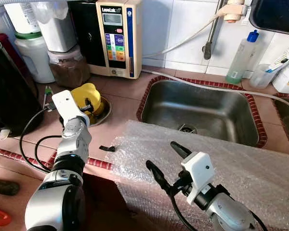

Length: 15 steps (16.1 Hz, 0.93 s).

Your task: Kitchen organization

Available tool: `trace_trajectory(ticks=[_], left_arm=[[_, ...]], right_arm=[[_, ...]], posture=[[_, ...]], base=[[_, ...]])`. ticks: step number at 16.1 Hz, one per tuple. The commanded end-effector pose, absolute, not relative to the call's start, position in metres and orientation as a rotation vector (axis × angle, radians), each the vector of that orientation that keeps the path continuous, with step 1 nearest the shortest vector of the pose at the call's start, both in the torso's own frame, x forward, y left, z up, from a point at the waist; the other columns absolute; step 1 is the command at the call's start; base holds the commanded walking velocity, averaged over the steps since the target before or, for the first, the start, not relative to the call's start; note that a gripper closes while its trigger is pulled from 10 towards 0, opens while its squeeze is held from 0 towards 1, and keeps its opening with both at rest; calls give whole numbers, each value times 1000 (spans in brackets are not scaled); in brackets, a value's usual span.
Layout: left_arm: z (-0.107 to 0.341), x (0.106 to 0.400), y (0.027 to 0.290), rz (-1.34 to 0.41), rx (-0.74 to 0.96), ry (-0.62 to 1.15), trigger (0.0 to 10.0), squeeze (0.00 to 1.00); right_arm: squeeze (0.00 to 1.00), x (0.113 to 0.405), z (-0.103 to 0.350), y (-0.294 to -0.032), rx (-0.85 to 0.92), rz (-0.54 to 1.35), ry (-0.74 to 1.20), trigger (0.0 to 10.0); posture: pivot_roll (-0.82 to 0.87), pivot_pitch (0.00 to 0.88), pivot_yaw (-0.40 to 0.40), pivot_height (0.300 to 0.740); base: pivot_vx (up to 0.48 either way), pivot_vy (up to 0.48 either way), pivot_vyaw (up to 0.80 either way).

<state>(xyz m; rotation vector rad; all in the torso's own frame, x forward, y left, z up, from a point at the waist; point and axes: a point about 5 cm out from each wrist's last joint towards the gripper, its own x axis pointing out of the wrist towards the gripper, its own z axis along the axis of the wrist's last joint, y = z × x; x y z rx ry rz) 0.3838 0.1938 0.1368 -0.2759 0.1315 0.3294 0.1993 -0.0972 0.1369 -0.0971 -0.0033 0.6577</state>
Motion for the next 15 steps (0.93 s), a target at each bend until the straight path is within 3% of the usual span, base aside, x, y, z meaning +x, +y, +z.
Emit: trace_trajectory(ticks=[1,8,15], left_arm=[[142,387,192,310,-290,123,0,0],[139,388,193,308,-348,166,0,0],[129,385,187,238,-280,221,0,0]], right_arm=[[1000,199,140,-96,-110,660,-12,10000],[1000,201,140,-95,-113,668,-10,10000],[1000,205,140,-96,-132,676,-13,10000]], posture=[[23,6,52,740],[30,4,55,740],[39,8,47,740]], base=[[0,0,0],[0,0,0],[0,0,0]])
